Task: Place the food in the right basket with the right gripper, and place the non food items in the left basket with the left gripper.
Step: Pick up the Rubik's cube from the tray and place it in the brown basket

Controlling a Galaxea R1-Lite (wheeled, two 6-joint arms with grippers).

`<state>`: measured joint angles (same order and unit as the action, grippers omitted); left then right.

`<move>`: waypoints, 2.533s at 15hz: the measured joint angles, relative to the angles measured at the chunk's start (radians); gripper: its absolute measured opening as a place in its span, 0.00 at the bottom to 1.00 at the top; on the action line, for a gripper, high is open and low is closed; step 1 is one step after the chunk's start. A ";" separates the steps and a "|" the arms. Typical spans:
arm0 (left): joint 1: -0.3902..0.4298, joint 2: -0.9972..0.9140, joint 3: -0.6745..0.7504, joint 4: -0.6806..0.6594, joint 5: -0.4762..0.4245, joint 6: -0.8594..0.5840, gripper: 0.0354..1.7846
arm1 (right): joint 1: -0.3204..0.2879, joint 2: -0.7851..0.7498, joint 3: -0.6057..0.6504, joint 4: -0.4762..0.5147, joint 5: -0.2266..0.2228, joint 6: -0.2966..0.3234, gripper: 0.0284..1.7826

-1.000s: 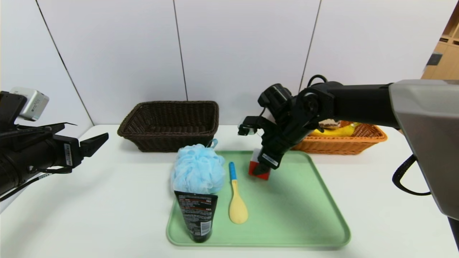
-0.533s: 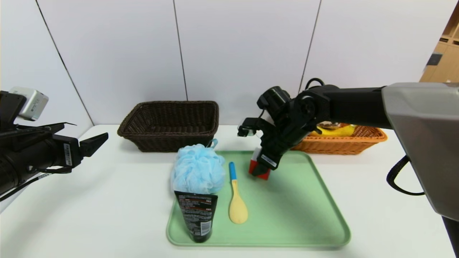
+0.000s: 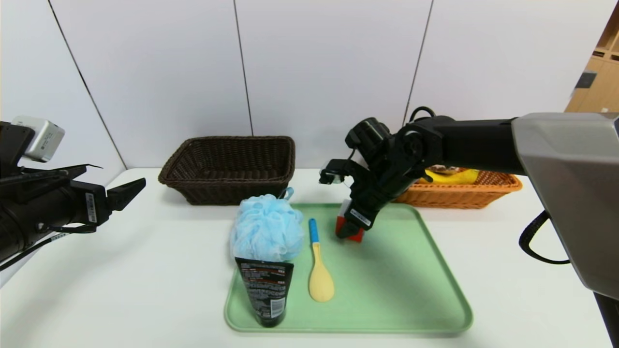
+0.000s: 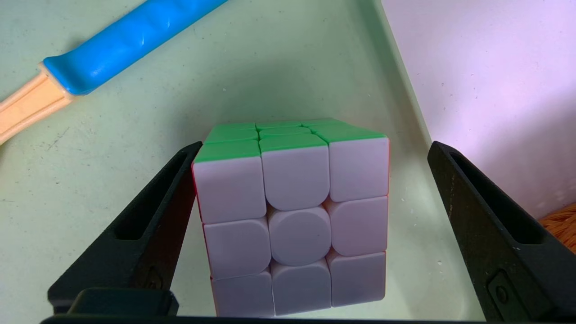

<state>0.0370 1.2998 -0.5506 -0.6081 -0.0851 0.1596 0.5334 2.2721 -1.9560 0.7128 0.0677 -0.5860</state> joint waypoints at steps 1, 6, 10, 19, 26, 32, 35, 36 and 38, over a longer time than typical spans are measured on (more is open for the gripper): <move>0.000 0.000 0.000 0.000 0.000 0.001 0.94 | 0.000 -0.001 0.000 0.001 -0.001 0.000 0.96; 0.000 0.000 0.001 0.000 0.000 0.000 0.94 | 0.001 -0.008 0.000 0.000 -0.003 0.020 0.96; 0.000 -0.001 0.002 0.000 0.000 0.000 0.94 | 0.002 -0.014 0.000 -0.001 0.000 0.035 0.61; 0.000 -0.001 0.002 0.000 0.000 -0.001 0.94 | 0.016 -0.034 0.002 -0.002 -0.001 0.045 0.54; 0.001 -0.002 0.005 0.001 0.000 -0.004 0.94 | 0.068 -0.172 0.000 -0.169 0.072 0.138 0.54; 0.000 -0.005 0.026 0.001 0.000 0.002 0.94 | 0.118 -0.104 0.000 -0.715 0.086 0.336 0.54; -0.001 -0.009 0.026 0.000 0.000 0.003 0.94 | 0.143 -0.018 -0.001 -0.967 0.089 0.418 0.54; -0.002 -0.011 0.027 0.000 0.001 0.002 0.94 | 0.148 0.011 -0.003 -1.030 0.092 0.433 0.54; -0.010 -0.016 0.027 0.000 0.001 0.001 0.94 | 0.152 0.075 -0.007 -1.149 0.110 0.438 0.54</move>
<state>0.0274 1.2840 -0.5232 -0.6081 -0.0845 0.1602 0.6853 2.3470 -1.9632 -0.4366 0.1779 -0.1477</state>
